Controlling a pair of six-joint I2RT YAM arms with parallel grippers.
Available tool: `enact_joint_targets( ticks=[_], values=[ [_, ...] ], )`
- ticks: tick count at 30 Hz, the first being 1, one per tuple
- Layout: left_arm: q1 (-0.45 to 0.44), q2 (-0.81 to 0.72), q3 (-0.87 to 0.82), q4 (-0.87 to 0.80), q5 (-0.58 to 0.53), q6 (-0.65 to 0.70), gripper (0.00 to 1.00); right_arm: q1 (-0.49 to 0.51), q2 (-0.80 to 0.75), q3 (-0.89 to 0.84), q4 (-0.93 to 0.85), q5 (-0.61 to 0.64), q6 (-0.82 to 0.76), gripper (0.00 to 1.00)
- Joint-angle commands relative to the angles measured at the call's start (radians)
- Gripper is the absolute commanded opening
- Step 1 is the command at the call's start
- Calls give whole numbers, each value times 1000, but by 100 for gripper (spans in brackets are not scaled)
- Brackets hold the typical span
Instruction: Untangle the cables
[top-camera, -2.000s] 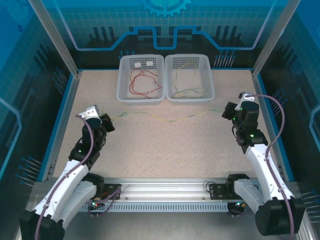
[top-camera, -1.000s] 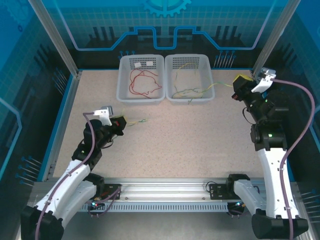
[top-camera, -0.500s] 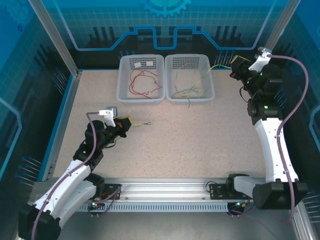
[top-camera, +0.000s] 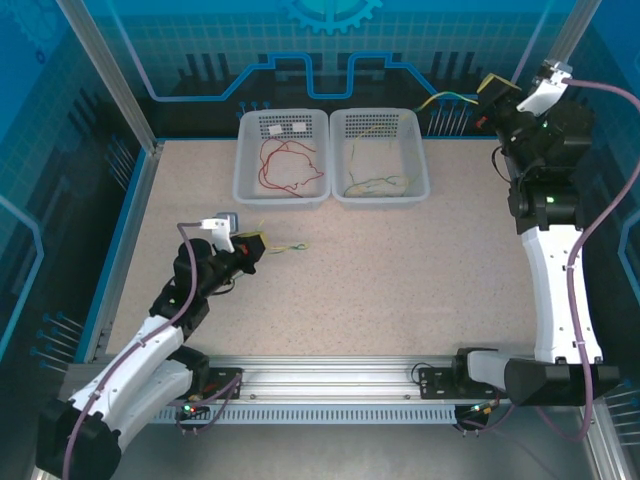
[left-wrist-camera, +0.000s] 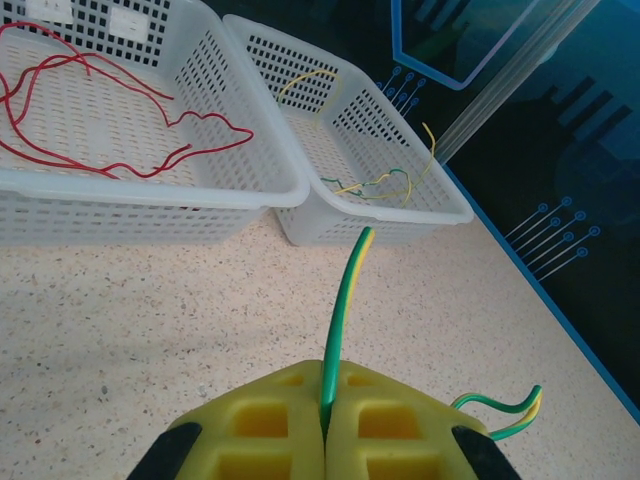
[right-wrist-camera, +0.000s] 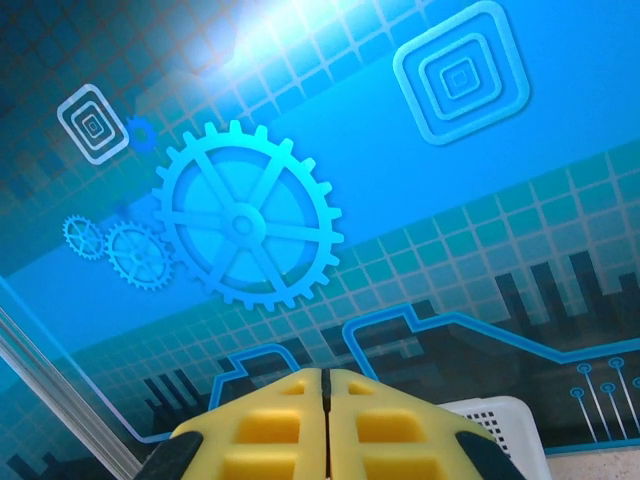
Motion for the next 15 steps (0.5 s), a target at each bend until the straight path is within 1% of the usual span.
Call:
enact_joint_targets(
  ticks=[1, 6, 10, 15],
  values=[
    [-8, 9, -9, 51, -8, 7, 0, 11, 23, 29, -30, 21, -15, 0],
    [-9, 27, 3, 51, -7, 6, 0, 20, 113, 2, 34, 23, -36, 0],
    [-10, 39, 2, 54, -11, 1, 0, 40, 184, -30, 70, 71, -62, 0],
    [-12, 36, -5, 45, -20, -4, 0, 44, 230, -96, 113, 69, -62, 0]
  ],
)
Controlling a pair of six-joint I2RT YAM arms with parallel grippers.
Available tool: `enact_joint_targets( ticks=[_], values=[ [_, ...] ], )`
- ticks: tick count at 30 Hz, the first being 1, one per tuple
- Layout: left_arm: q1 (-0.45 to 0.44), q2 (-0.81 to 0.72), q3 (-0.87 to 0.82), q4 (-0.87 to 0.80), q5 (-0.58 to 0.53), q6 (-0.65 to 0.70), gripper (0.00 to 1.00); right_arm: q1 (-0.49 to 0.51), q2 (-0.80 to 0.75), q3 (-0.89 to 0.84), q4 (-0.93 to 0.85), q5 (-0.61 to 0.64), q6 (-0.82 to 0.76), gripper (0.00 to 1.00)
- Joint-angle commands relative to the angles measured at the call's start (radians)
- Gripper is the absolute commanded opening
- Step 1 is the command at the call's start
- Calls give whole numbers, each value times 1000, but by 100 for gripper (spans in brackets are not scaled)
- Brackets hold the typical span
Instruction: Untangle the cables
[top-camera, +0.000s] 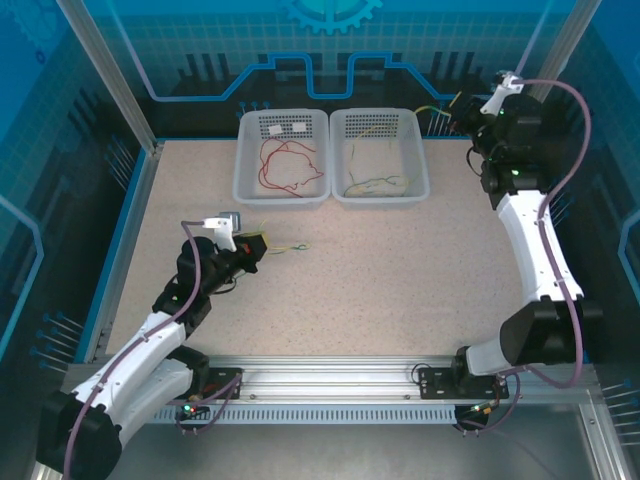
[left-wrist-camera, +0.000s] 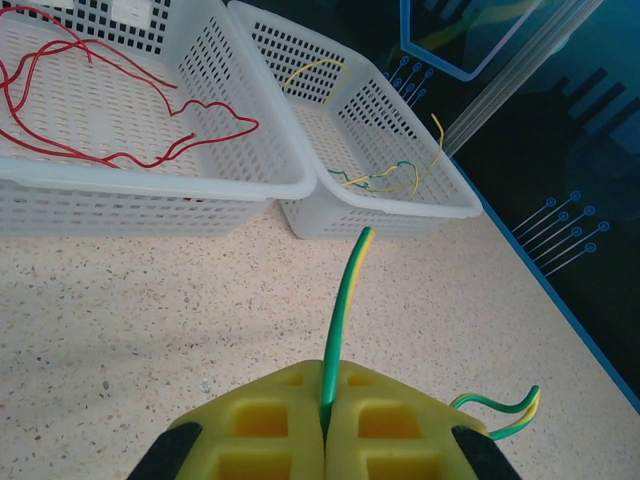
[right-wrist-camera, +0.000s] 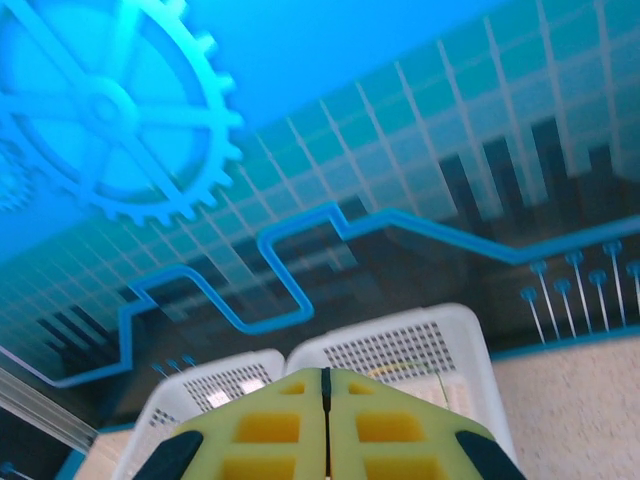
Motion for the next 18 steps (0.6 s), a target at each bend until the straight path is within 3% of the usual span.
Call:
enact_joint_targets(
  ticks=[1, 11, 18],
  values=[
    [-11, -4, -9, 27, -24, -2, 0, 13, 6, -42, 73, 21, -21, 0],
    [-12, 19, -24, 54, -37, -4, 0, 64, 123, -101, 94, 45, -118, 0],
    [-13, 29, -27, 62, -37, -11, 0, 174, 351, 28, -4, 244, -195, 0]
  ],
)
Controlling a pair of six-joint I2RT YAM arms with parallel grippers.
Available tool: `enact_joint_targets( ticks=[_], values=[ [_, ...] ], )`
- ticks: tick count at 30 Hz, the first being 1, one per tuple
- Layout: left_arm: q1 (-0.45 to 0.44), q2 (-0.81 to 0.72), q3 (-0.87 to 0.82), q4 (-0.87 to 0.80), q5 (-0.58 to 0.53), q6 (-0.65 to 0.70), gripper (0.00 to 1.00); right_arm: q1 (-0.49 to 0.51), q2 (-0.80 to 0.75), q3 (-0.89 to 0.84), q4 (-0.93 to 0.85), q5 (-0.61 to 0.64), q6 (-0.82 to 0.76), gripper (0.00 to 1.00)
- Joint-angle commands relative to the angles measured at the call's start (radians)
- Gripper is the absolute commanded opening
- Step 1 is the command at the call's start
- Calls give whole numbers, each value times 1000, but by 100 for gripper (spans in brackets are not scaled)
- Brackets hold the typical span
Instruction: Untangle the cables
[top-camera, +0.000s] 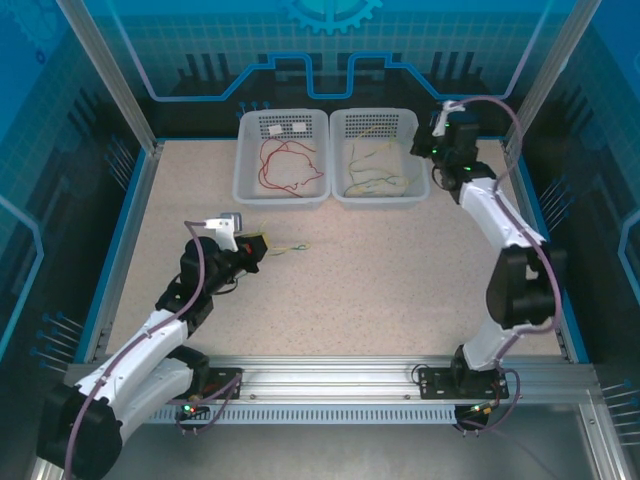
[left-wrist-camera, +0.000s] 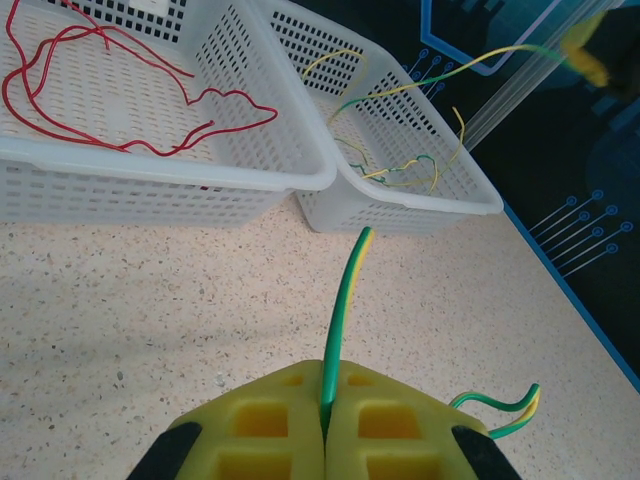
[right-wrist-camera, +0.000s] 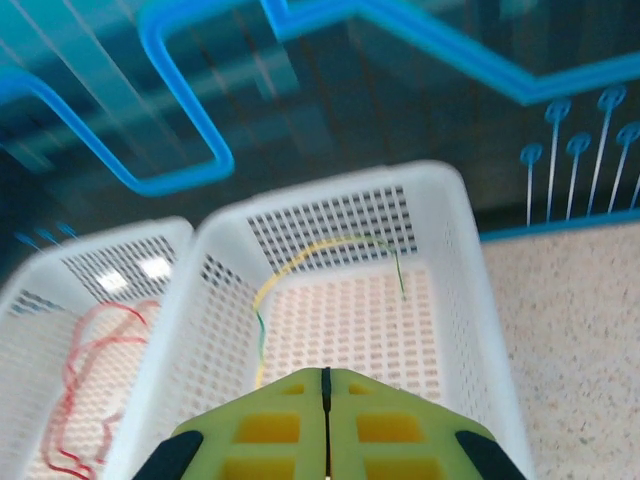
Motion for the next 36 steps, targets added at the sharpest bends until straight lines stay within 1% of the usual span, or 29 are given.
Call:
enact_joint_targets(
  ticks=[1, 6, 10, 13, 19, 21, 24, 30, 31, 32, 33, 34, 36],
  values=[
    [-10, -7, -14, 36, -14, -7, 0, 62, 112, 106, -78, 159, -71, 0],
    [-12, -26, -18, 16, -27, -2, 0, 118, 338, 341, -252, 216, -78, 0],
    [-14, -41, -20, -6, -35, 7, 0, 134, 506, 557, -401, 250, -78, 0],
    [-16, -52, -20, -18, -41, 13, 0, 134, 611, 692, -488, 281, -75, 0],
    [-17, -54, -36, -4, -51, 11, 0, 119, 752, 878, -623, 303, -57, 0],
    [-17, -53, -40, 2, -52, 10, 0, 116, 769, 888, -634, 290, -57, 0],
    [-17, -51, -46, 11, -55, 7, 0, 117, 754, 846, -609, 256, -61, 0],
    [-17, -51, -38, 8, -51, 10, 0, 118, 629, 719, -513, 215, -53, 0],
    [-16, -50, -34, 7, -49, 9, 0, 119, 607, 714, -512, 213, -52, 5],
    [-17, -51, -31, 9, -48, 8, 0, 119, 590, 714, -516, 206, -51, 13],
    [-17, -51, -31, 12, -45, 4, 0, 119, 561, 712, -521, 195, -55, 24],
    [-17, -50, -30, 15, -42, 1, 0, 120, 535, 708, -522, 184, -63, 33],
    [-17, -47, -30, 22, -38, -3, 0, 126, 484, 687, -518, 180, -77, 46]
  ],
)
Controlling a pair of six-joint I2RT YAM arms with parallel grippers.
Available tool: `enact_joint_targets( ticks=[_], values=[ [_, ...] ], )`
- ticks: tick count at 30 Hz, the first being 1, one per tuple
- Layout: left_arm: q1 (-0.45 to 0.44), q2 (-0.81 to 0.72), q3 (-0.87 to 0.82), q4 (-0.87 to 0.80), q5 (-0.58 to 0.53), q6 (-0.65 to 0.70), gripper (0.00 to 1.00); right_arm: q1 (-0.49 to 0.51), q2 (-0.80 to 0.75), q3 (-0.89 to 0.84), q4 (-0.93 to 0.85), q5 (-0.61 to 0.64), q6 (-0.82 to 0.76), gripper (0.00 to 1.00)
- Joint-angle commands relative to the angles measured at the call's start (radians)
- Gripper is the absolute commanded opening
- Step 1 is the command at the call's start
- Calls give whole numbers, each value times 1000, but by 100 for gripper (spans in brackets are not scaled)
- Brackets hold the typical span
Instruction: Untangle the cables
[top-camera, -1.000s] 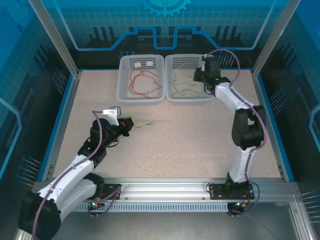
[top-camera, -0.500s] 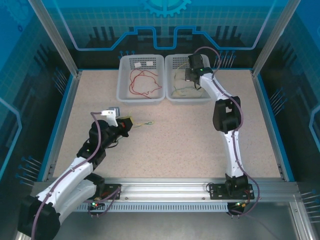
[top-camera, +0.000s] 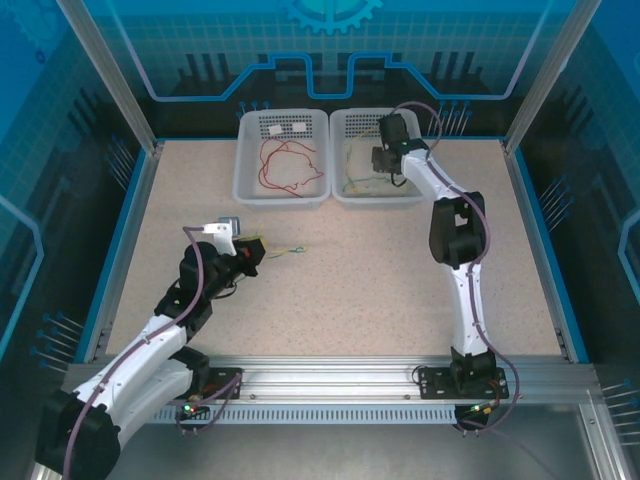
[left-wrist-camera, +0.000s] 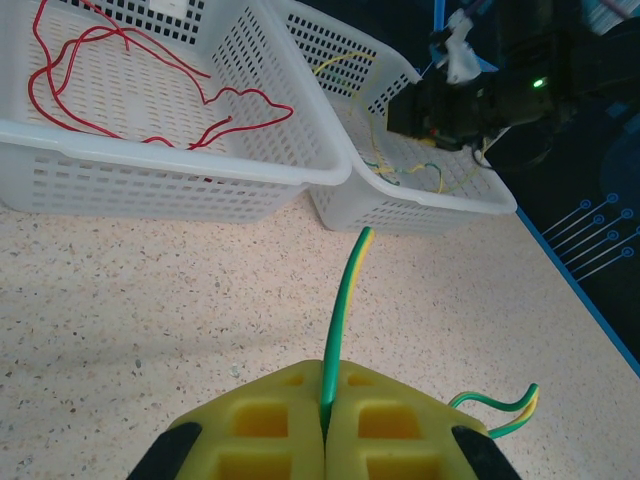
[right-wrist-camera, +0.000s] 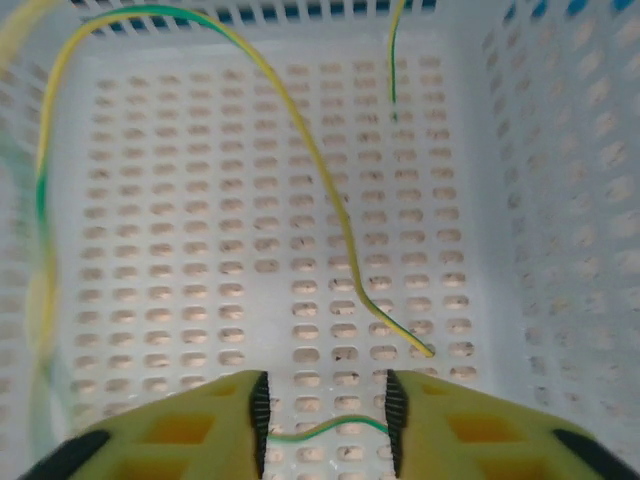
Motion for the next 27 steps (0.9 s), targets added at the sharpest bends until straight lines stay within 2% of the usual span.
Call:
enact_joint_targets(
  ticks=[1, 2, 5, 8, 11, 12, 15, 18, 20, 21, 23, 27],
  values=[
    [-9, -2, 7, 29, 1, -4, 0, 4, -173, -23, 36, -29, -21, 52],
    [-10, -1, 8, 30, 2, -4, 0, 7, -203, -37, 45, -33, -32, 58],
    [-11, 5, 9, 34, 5, -6, 0, 20, -291, -71, 52, -20, -66, 64],
    [-13, 12, 15, 39, 9, -7, 0, 31, -365, -104, 50, 14, -90, 77],
    [-14, 23, 20, 54, 16, -14, 0, 29, -425, -126, 16, -29, -91, 78],
    [-14, 28, 24, 62, 24, -20, 0, 33, -457, -159, 29, -80, -114, 78],
    [-20, 51, 44, 80, 68, -33, 0, 54, -600, -367, 189, -347, -207, 79],
    [-30, 74, 72, 93, 112, -35, 0, 55, -784, -713, 521, -708, -216, 80],
    [-33, 89, 93, 96, 155, -34, 0, 80, -911, -978, 778, -898, -263, 81],
    [-34, 97, 106, 97, 187, -24, 0, 111, -971, -1096, 887, -922, -313, 86],
    [-37, 115, 128, 87, 213, -18, 0, 177, -1043, -1227, 932, -887, -384, 90],
    [-43, 163, 171, 83, 309, 20, 0, 242, -1060, -1243, 781, -968, -414, 91]
  ],
)
